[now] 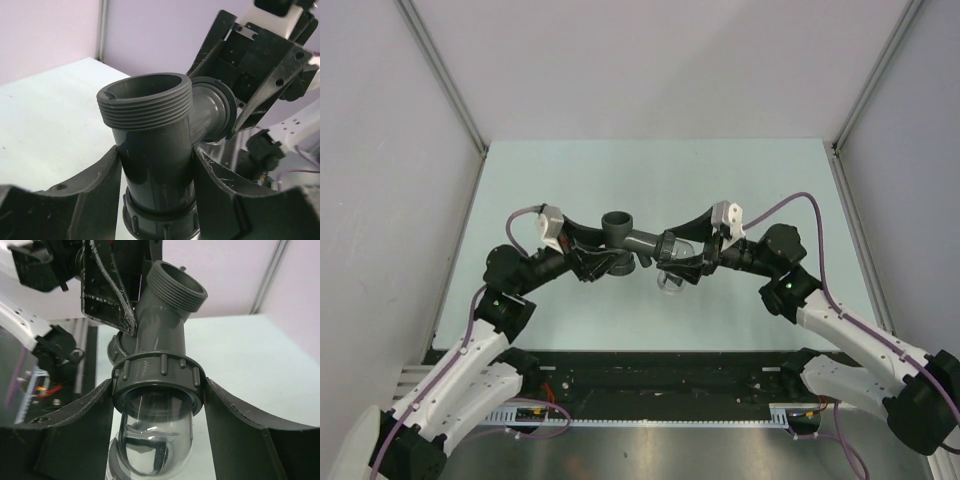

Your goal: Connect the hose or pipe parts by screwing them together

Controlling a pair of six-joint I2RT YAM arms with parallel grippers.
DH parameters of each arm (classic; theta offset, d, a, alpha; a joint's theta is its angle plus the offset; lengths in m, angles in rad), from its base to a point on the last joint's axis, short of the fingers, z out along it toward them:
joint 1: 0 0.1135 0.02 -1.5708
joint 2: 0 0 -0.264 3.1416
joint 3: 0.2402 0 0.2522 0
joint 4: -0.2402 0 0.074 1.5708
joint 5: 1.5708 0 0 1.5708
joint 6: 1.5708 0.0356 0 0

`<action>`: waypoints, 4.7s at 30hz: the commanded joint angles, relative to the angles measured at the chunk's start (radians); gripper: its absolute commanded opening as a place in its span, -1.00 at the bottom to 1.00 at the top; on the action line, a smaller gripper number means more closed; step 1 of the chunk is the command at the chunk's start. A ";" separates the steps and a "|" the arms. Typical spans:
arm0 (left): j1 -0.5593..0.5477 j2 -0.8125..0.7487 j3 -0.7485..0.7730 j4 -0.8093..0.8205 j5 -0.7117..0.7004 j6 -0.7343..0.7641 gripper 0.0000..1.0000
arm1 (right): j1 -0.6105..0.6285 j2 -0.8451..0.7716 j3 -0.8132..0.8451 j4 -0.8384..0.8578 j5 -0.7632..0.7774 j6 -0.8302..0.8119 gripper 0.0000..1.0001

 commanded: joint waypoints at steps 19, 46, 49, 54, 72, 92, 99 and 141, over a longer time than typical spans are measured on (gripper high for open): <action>0.139 0.077 0.246 -0.359 0.087 -0.097 0.50 | -0.038 -0.092 0.050 -0.222 0.061 -0.641 -1.00; 0.227 0.279 0.306 -0.426 0.409 -0.417 0.73 | 0.548 -0.083 0.013 -0.216 0.810 -1.531 -1.00; 0.220 0.307 0.303 -0.420 0.422 -0.459 0.72 | 0.550 -0.056 -0.015 -0.126 0.799 -1.541 -1.00; 0.218 0.362 0.307 -0.396 0.466 -0.509 0.46 | 0.556 -0.025 -0.034 -0.089 0.778 -1.535 -1.00; 0.167 0.181 0.067 0.140 0.209 -0.307 -0.99 | 0.346 0.046 -0.022 -0.058 0.514 -0.593 -1.00; 0.055 0.196 -0.127 0.707 0.149 -0.047 -0.86 | -0.135 0.124 -0.018 0.241 -0.207 0.359 -1.00; 0.207 0.175 -0.055 0.565 0.204 -0.357 0.68 | -0.133 0.001 0.022 -0.024 -0.077 0.035 -1.00; 0.333 0.250 0.324 -0.287 0.216 -0.807 0.82 | 0.445 -0.040 -0.081 0.022 0.891 -1.413 -1.00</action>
